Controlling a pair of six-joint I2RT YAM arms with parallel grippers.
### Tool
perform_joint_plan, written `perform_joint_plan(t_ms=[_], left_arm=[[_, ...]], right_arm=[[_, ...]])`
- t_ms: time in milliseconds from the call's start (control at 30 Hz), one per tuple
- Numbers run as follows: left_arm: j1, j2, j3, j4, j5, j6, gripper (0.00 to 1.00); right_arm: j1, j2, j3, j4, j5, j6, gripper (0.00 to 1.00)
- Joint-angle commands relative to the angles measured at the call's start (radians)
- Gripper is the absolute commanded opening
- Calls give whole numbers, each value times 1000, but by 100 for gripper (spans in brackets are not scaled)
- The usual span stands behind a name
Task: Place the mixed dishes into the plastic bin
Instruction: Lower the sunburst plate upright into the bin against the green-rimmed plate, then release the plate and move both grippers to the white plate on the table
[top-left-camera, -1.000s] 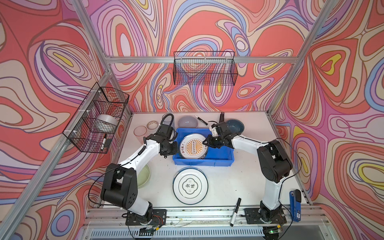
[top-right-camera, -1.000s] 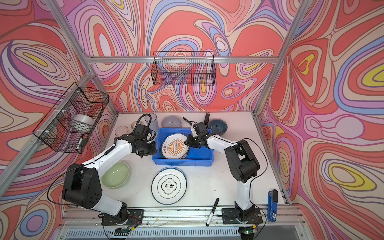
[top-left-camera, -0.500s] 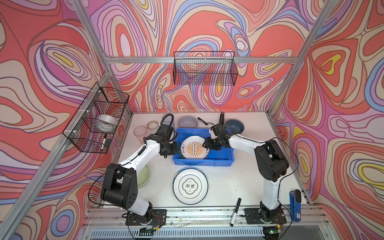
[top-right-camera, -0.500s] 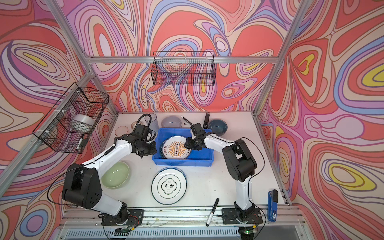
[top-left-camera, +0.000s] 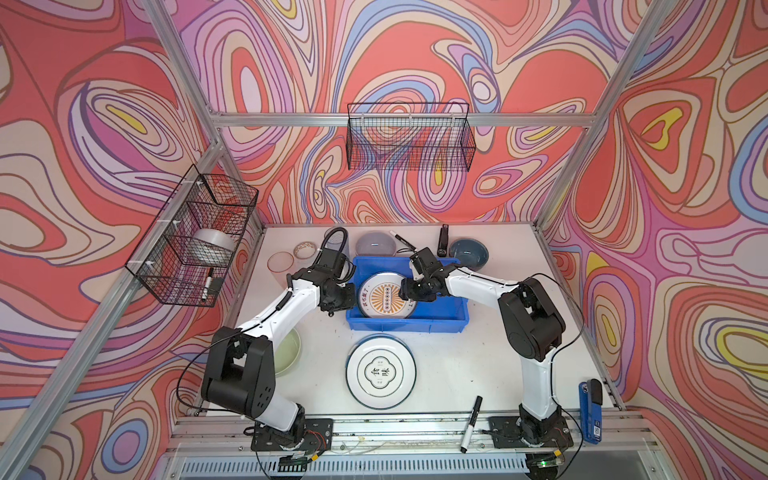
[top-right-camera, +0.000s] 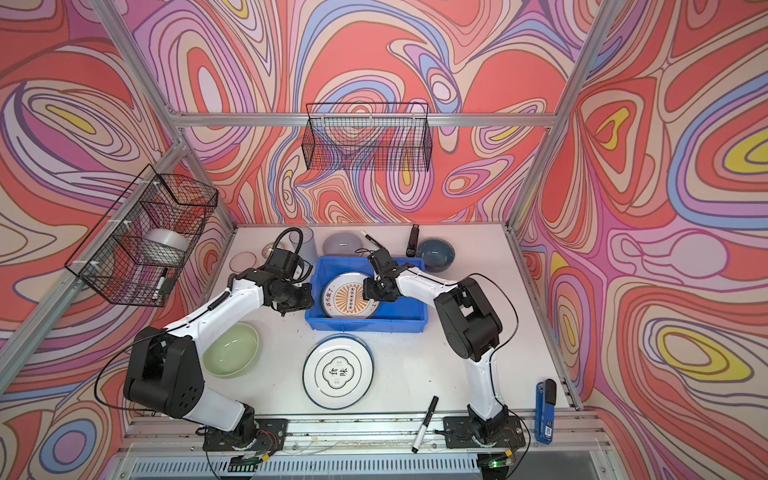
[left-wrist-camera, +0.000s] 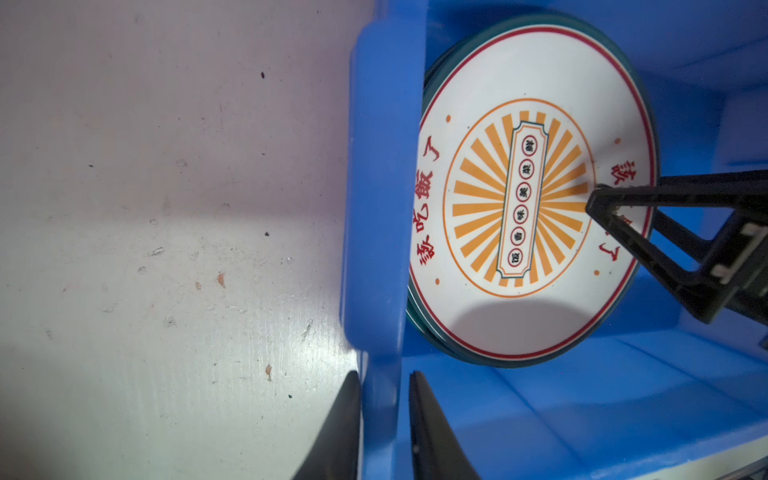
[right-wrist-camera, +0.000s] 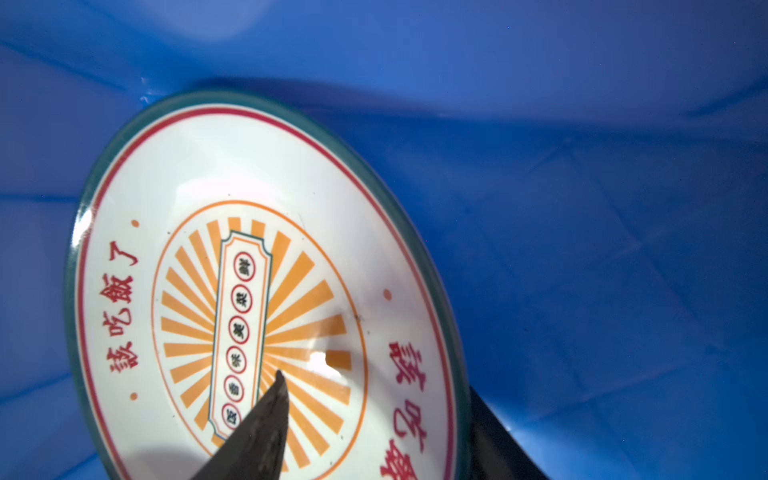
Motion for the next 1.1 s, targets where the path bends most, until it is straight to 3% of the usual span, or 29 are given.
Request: perform_joint_plan(t_ms=[0,167,667,800,967,1067], left_arm=[[1,7,29,-6,32,3,25],[1,5,24,2,48,0,26],[1,11,24,7,69,9,28],[1,8,28,-4,61,12,31],[1,-30,30,-42,6,11,43],[1,-67,32,-75,-22,14,46]], right_arm=[[12,18,33,-26,28,-14,63],[13,9,35,-29,24,-20,72],[12,7,34,19,-67,-11,74],[12,-6,32,-15,-8,-25,74],[-9,-51,27,-69,71,-84,78],[-25,-104,9,-81,80,-104,78]])
